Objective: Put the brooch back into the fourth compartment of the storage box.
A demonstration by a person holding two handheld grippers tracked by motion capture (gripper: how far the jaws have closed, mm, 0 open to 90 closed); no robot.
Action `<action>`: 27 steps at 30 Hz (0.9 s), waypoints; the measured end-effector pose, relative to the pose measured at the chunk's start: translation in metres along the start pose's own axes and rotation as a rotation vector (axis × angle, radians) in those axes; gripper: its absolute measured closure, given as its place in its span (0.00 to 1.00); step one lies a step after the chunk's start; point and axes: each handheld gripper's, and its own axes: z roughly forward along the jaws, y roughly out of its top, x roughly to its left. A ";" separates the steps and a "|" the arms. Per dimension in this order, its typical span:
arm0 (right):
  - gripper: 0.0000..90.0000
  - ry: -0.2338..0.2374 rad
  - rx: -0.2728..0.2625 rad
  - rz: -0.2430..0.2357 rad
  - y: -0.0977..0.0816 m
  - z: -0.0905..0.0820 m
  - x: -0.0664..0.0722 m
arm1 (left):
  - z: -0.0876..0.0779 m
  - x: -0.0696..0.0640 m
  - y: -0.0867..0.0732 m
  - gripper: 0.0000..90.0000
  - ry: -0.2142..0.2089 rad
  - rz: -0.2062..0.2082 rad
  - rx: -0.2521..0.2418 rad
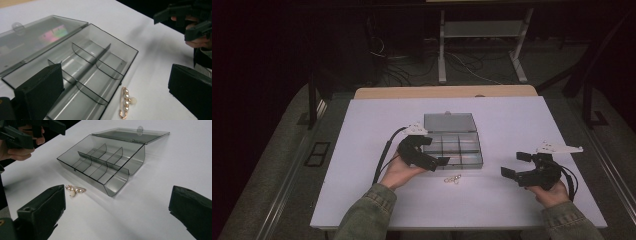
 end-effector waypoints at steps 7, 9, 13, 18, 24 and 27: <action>0.01 -0.003 0.013 0.013 -0.004 -0.002 -0.002 | 0.007 -0.010 -0.003 0.00 -0.015 0.054 0.072; 0.01 -0.001 0.019 0.014 -0.005 -0.001 -0.002 | 0.009 -0.013 -0.004 0.00 -0.022 0.063 0.085; 0.01 0.003 0.030 0.009 -0.005 0.000 -0.001 | 0.014 -0.018 -0.005 0.00 -0.030 0.092 0.114; 0.01 0.002 0.028 0.014 -0.005 0.000 -0.001 | 0.019 -0.025 -0.006 0.00 -0.048 0.133 0.158; 0.01 0.006 0.036 0.016 -0.005 0.001 0.000 | 0.024 -0.032 -0.008 0.00 -0.067 0.187 0.223; 0.01 0.008 0.037 0.016 -0.005 0.001 0.000 | 0.025 -0.036 -0.009 0.02 -0.063 0.210 0.243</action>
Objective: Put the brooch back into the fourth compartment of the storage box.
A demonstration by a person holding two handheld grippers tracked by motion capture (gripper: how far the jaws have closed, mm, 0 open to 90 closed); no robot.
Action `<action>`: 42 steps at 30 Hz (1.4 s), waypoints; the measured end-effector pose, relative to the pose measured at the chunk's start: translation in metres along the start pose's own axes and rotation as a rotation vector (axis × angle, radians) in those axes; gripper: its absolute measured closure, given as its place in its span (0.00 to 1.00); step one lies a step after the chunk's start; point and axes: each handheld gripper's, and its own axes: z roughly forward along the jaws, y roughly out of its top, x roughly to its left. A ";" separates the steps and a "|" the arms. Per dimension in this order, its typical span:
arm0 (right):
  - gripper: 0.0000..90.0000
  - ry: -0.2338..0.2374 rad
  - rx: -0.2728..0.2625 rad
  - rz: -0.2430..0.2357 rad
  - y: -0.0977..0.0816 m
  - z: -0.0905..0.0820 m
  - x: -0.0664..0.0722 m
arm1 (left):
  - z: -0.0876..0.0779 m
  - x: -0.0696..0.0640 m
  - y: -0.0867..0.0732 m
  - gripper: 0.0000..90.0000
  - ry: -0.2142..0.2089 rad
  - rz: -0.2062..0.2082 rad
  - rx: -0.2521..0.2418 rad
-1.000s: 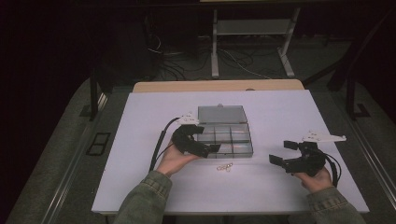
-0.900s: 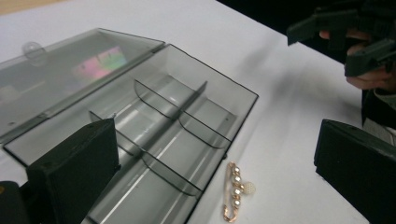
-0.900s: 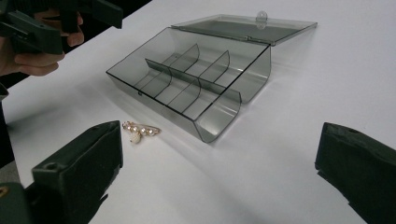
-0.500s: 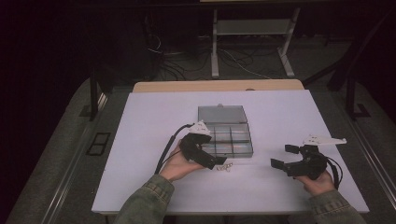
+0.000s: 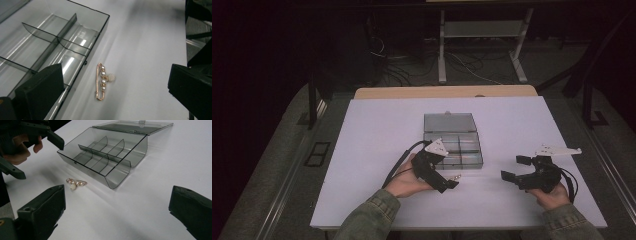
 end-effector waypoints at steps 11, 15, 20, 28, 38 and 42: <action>0.01 0.006 -0.009 -0.002 0.001 -0.002 -0.001 | 0.009 -0.012 0.001 0.20 0.016 0.088 0.065; 0.01 0.011 -0.010 -0.011 0.001 -0.002 -0.001 | 0.014 -0.009 -0.001 0.25 0.012 0.094 0.075; 0.01 0.014 -0.010 -0.012 0.001 -0.002 -0.001 | 0.017 -0.004 -0.004 0.33 0.010 0.111 0.072; 0.01 0.014 -0.007 -0.011 0.002 -0.002 0.000 | 0.026 -0.002 -0.006 0.38 0.004 0.121 0.095; 0.01 0.020 0.003 -0.018 0.001 0.000 0.001 | 0.035 0.000 -0.009 0.48 -0.003 0.119 0.109; 0.01 0.020 0.002 -0.022 0.002 0.000 0.000 | 0.037 0.005 -0.012 0.51 -0.007 0.118 0.123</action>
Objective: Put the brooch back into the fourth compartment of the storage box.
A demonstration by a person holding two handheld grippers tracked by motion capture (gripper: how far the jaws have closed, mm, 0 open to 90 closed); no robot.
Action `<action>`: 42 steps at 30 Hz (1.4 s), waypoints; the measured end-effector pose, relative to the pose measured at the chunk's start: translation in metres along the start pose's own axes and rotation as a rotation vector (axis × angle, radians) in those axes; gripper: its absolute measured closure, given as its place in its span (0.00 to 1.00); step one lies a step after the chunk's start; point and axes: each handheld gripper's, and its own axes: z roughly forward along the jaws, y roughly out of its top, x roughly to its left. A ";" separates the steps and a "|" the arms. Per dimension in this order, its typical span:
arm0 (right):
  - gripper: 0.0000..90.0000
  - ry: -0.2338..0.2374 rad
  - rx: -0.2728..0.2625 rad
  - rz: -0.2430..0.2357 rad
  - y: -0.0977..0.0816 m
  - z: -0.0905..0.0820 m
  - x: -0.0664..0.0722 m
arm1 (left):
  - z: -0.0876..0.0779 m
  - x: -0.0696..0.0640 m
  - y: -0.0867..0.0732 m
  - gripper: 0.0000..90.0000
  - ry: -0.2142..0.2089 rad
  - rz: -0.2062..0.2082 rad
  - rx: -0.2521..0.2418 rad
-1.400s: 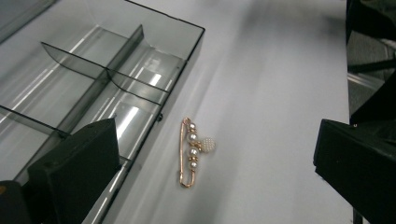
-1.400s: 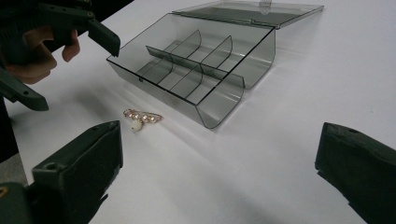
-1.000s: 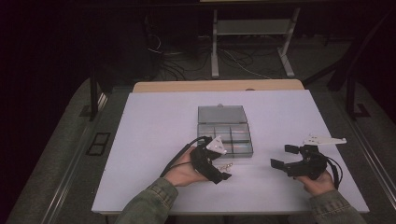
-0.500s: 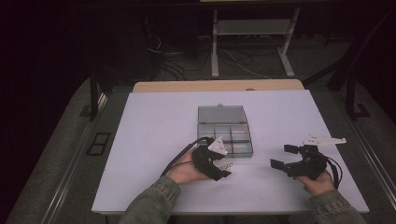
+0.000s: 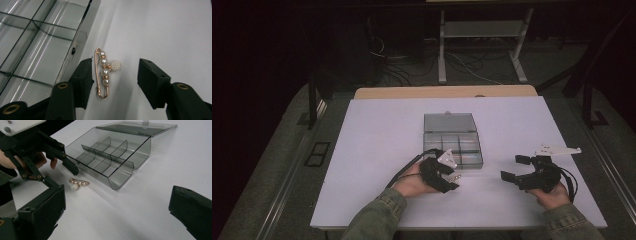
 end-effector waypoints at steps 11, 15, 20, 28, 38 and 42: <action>0.01 0.005 0.005 -0.017 0.000 0.001 0.000 | 0.006 0.005 -0.003 0.60 -0.008 -0.007 0.003; 0.01 0.006 0.004 -0.018 0.000 0.001 0.000 | 0.006 0.006 -0.003 0.67 0.007 0.003 0.003; 0.01 0.009 0.002 -0.018 0.000 0.001 0.000 | 0.007 0.006 -0.004 0.76 0.025 0.013 -0.010; 0.01 0.009 0.002 -0.020 0.000 0.001 0.000 | 0.007 0.005 -0.008 0.89 0.034 -0.001 -0.039; 0.01 0.011 0.002 -0.021 0.000 0.001 0.000 | 0.006 0.006 -0.006 0.90 0.027 -0.007 -0.029; 0.01 0.010 0.005 -0.018 0.000 0.001 -0.001 | 0.001 0.005 -0.004 0.90 0.016 -0.009 -0.047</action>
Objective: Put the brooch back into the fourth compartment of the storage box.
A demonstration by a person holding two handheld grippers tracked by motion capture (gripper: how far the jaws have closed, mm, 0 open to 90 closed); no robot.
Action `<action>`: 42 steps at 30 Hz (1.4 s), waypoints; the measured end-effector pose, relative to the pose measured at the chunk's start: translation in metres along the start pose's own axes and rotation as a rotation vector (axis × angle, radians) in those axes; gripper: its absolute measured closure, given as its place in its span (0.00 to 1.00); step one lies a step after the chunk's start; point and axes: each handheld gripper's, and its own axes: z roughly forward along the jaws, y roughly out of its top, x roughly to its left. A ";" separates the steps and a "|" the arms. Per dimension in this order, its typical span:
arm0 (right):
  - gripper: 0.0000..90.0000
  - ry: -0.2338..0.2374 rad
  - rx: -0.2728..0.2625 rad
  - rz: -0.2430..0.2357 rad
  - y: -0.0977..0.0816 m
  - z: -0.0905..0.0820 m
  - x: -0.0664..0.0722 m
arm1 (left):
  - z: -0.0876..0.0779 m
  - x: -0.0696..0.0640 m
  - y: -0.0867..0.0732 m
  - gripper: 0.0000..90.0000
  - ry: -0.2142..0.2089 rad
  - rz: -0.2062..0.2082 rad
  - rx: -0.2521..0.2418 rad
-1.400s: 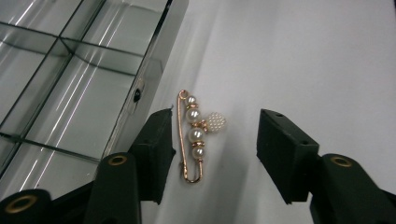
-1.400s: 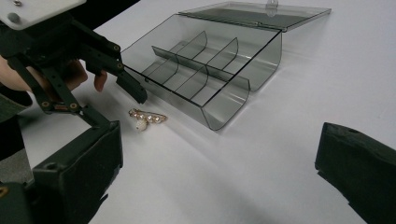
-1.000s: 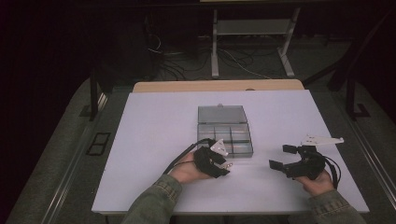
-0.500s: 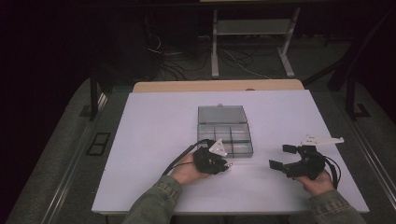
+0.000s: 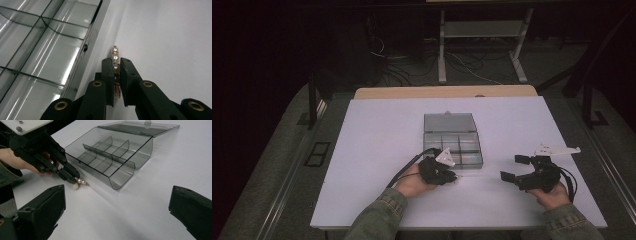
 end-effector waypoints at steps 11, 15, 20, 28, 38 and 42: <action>0.01 0.003 0.009 0.001 0.000 0.001 0.001 | -0.023 0.001 0.008 0.90 -0.032 -0.021 -0.079; 0.01 0.001 0.009 -0.003 0.000 0.001 0.000 | -0.030 0.001 0.010 0.90 -0.029 -0.018 -0.093; 0.01 0.000 0.008 -0.004 0.000 0.002 0.000 | -0.035 0.002 0.012 0.90 -0.019 -0.015 -0.100; 0.01 0.002 0.007 -0.001 0.000 0.001 0.000 | -0.049 0.010 0.019 0.90 0.012 -0.020 -0.125; 0.01 0.003 0.007 0.000 0.000 0.001 -0.001 | -0.065 0.022 0.022 0.90 0.038 -0.031 -0.151; 0.01 0.003 0.007 0.000 0.000 0.001 0.000 | -0.071 0.027 0.022 0.90 0.054 -0.045 -0.162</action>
